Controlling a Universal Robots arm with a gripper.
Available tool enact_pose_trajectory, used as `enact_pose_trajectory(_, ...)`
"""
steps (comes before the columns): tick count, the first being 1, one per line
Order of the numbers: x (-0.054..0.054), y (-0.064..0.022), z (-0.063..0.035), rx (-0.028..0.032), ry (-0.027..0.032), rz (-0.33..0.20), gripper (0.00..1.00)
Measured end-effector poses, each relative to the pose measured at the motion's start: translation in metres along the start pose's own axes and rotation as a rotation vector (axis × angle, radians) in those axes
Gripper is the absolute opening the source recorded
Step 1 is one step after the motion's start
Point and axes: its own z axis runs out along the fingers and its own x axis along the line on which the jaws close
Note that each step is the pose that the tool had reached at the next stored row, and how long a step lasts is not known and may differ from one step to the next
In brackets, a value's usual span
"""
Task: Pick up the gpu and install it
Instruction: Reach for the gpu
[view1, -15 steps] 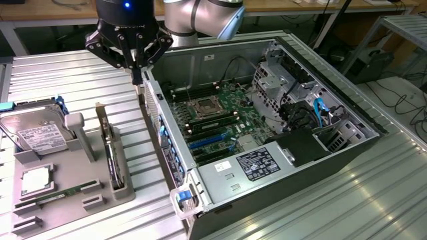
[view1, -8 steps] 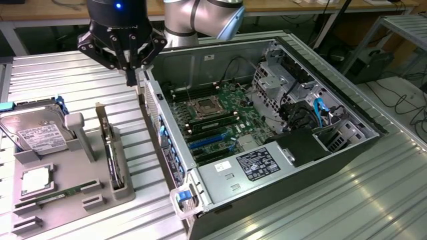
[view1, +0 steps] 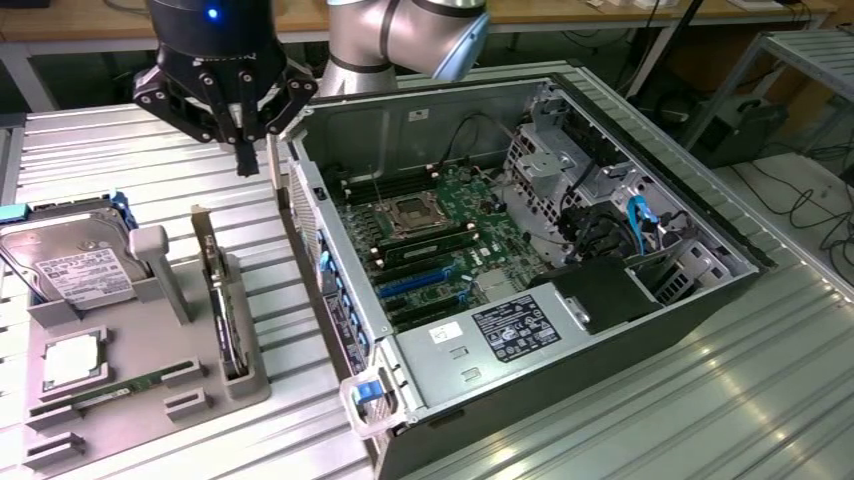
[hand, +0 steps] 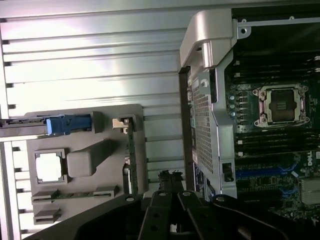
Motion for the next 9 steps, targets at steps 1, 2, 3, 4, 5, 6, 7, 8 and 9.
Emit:
enact_pose_trajectory(1, 0.003, -0.0003, 0.0001, 0.0001, 0.0005, 0.0, 0.11)
enact_pose_trajectory(2, 0.005, -0.0006, 0.0001, 0.0001, 0.0008, 0.0, 0.11)
enact_pose_trajectory(3, 0.007, -0.0007, 0.0001, 0.0001, 0.001, 0.0, 0.11)
enact_pose_trajectory(4, 0.008, -0.0009, 0.0001, 0.0001, 0.0011, 0.0, 0.11)
enact_pose_trajectory(5, 0.009, -0.0011, 0.0001, 0.0002, 0.0013, 0.0, 0.11)
enact_pose_trajectory(6, 0.011, -0.0012, 0.0001, 0.0001, 0.0015, 0.0, 0.11)
enact_pose_trajectory(7, 0.012, -0.0014, 0.0001, 0.0001, 0.0017, 0.0, 0.11)
enact_pose_trajectory(8, 0.013, -0.0016, 0.0001, 0.0002, 0.0018, 0.0, 0.11)
enact_pose_trajectory(9, 0.014, -0.0017, 0.0001, 0.0001, 0.0019, 0.0, 0.11)
